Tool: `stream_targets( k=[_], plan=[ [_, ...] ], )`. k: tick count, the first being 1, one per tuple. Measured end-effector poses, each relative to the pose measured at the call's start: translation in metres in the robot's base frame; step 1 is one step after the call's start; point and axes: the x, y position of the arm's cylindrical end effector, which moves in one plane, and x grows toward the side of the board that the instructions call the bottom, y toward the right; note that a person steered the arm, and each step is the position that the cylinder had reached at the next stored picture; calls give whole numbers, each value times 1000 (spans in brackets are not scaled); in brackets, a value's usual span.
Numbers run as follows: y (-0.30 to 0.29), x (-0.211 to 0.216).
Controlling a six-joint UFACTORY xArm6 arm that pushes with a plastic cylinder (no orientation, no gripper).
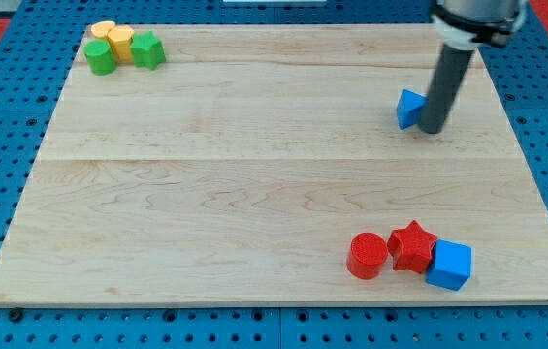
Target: Place the triangle below the green circle
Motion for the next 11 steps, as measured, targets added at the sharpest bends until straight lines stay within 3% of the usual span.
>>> stream_targets(
  k=[1, 2, 3, 4, 5, 6, 7, 9, 11],
  plan=[
    [12, -42],
    [-67, -70],
    [-63, -58],
    [13, -69],
    [63, -43],
    [24, -28],
    [-55, -28],
    [-85, 3],
    [-231, -30]
  ],
)
